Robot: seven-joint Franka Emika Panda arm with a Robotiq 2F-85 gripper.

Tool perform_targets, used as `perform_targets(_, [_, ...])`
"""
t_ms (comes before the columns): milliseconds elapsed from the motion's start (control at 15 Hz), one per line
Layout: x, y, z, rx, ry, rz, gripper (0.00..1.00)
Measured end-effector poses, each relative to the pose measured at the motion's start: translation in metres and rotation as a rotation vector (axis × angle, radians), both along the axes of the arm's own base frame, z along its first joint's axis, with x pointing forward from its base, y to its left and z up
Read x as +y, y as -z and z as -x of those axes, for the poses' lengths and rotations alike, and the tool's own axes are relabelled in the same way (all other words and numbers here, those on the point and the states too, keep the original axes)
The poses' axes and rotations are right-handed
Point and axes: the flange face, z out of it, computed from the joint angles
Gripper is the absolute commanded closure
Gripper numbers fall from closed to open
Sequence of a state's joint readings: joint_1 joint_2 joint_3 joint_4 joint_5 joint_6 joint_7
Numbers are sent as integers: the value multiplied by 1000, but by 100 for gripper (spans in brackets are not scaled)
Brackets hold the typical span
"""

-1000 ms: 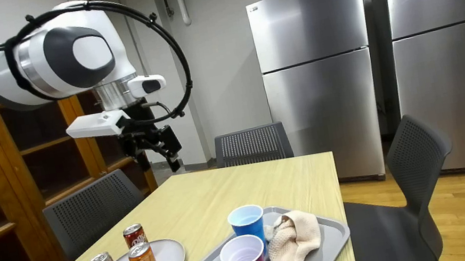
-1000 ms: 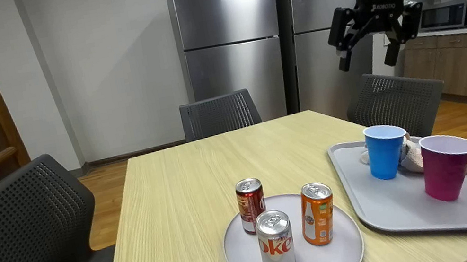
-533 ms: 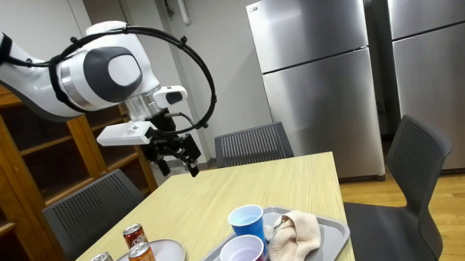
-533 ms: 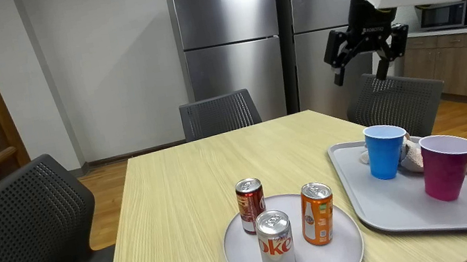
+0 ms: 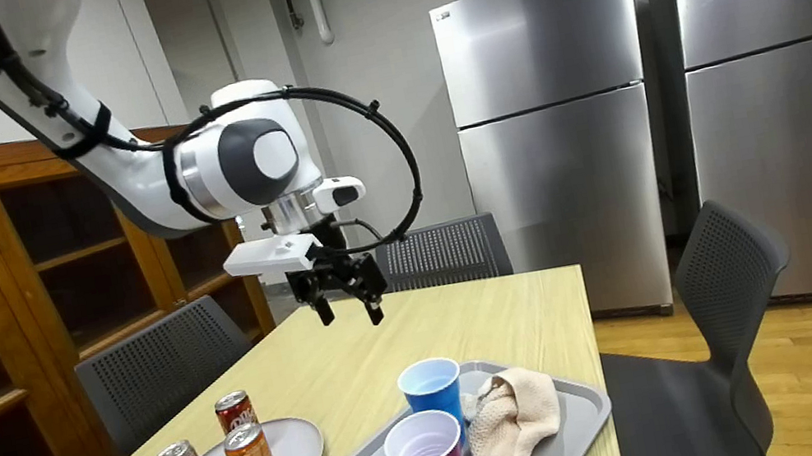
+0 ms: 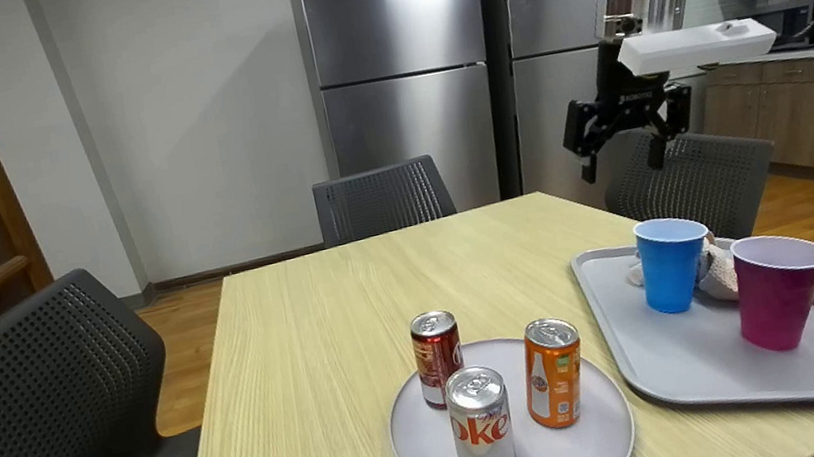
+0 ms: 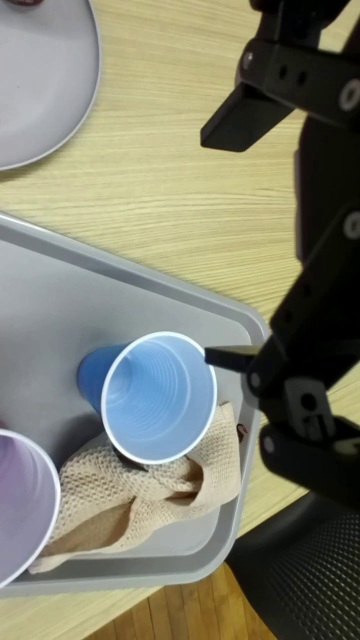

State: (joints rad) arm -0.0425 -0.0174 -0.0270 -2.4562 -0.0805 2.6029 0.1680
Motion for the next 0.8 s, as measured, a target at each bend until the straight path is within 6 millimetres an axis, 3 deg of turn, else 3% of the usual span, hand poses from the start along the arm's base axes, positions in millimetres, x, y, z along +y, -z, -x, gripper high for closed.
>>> perform_targets(800, [-31,67,-27,108,64,26,0])
